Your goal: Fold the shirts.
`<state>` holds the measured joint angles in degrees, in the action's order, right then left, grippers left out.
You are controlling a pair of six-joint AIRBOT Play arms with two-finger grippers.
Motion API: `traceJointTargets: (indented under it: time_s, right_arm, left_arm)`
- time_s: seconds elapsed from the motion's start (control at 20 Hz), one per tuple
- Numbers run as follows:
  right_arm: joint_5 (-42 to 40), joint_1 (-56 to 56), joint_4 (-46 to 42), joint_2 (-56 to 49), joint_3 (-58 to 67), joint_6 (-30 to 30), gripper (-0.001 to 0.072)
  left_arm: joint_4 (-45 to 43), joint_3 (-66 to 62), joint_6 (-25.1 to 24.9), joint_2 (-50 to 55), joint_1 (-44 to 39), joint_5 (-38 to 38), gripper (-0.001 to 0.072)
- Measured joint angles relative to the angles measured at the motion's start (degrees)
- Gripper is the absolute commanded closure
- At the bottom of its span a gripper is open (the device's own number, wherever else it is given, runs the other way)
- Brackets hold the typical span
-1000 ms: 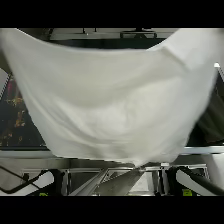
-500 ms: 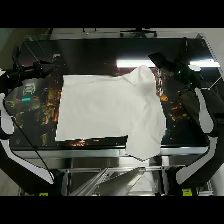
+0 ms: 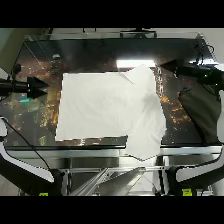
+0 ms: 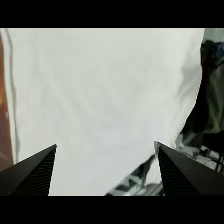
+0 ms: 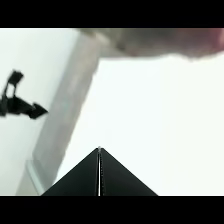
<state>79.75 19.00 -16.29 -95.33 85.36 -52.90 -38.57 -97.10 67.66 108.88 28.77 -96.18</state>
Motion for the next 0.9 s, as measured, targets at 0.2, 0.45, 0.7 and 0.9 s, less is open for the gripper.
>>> traceJointTargets:
  time_s: [0.2, 0.45, 0.7, 0.9]
  right_arm:
    - [2.4, 4.7, -12.5, 13.0, -17.7, -4.6, 0.0692]
    - [-0.7, 15.8, -18.0, 26.6, -39.8, -6.1, 0.0269]
    - [-2.2, 21.9, -19.1, 30.2, -48.3, -6.7, 0.0269]
    - [-3.2, 23.0, -20.5, 30.8, -49.8, -6.7, 0.0268]
  left_arm:
    - [-9.9, 22.4, -1.4, -11.1, 1.0, 1.5, 0.0018]
    - [-18.1, 42.2, -3.3, -21.3, 4.6, 8.9, 0.0018]
    - [-19.3, 50.2, -6.5, -24.2, 6.0, 14.6, 0.0020]
    - [-17.7, 52.0, -9.6, -23.2, 2.8, 15.5, 0.0220]
